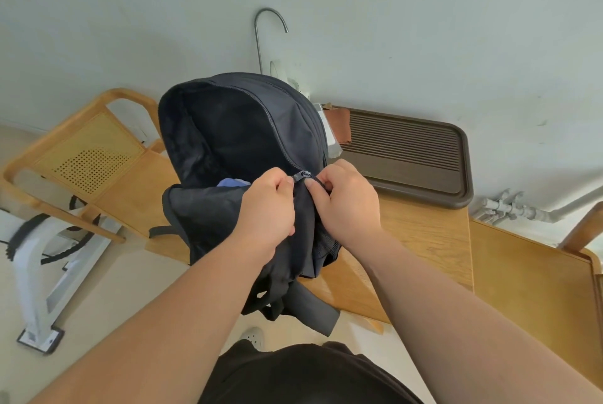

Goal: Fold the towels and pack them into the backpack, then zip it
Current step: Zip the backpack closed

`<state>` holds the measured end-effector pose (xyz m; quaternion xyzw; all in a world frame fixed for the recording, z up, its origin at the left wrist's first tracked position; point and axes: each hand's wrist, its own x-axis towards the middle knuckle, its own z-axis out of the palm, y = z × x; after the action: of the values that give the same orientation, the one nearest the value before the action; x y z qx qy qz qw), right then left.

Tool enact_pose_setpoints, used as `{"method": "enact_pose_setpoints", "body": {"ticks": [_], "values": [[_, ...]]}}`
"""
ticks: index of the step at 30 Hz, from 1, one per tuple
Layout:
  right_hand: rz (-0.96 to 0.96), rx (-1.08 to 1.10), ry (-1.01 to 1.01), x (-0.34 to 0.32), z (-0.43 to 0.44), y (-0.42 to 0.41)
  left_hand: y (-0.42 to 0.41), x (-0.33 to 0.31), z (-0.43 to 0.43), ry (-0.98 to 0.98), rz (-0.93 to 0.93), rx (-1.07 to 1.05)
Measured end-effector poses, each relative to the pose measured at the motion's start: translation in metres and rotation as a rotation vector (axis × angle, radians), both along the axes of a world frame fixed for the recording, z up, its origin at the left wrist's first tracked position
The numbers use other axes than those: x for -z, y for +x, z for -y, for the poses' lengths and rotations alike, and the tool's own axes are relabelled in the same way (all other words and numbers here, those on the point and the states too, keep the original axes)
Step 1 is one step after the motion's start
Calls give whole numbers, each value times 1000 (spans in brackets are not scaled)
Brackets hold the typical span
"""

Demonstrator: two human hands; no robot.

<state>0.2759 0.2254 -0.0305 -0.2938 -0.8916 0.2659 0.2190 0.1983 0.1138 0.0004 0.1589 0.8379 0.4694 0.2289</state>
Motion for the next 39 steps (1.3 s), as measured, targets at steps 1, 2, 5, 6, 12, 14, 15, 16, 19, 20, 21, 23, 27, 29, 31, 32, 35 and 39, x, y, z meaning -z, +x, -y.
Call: {"method": "enact_pose_setpoints", "body": {"ticks": [1,2,5,6,12,14,15,16,19,20,21,23,27,29,31,32,35,39], "values": [[-1,0,8,0,-1,0,0,2,-2,10,3,-3],[1,-3,18,0,-3,0,0,3,-3,18,-12,-7],[4,-45,62,0,-9,2,-1,4,-5,-7,-142,-1],[-2,-70,83,-1,-12,4,-2,1,-5,-8,-193,19],[-7,-245,281,-5,-28,6,-19,-28,9,-100,-569,209],[10,-247,297,-4,-38,10,-23,-37,16,-123,-609,238],[20,-235,283,-2,-44,14,-25,-39,19,-130,-607,244],[32,-219,263,2,-49,18,-27,-39,22,-138,-600,247],[71,-170,195,9,-56,26,-26,-36,25,-159,-578,247],[99,-162,175,8,-55,26,-25,-35,26,-150,-565,242],[122,-162,155,6,-53,25,-23,-34,27,-137,-554,236],[80,-197,103,-3,-42,23,-22,-35,29,-106,-541,241],[4,-387,185,-26,-15,11,-13,-40,32,-48,-531,266],[42,-424,266,-27,-12,5,-11,-40,31,-35,-533,243],[53,-426,364,-23,-15,2,-10,-40,32,-54,-553,242],[57,-415,413,-21,-17,3,-10,-41,33,-65,-568,248],[32,-320,485,-25,-22,5,-10,-46,32,-58,-615,260],[20,-223,497,-37,-41,9,-11,-58,26,-25,-657,213]]}}
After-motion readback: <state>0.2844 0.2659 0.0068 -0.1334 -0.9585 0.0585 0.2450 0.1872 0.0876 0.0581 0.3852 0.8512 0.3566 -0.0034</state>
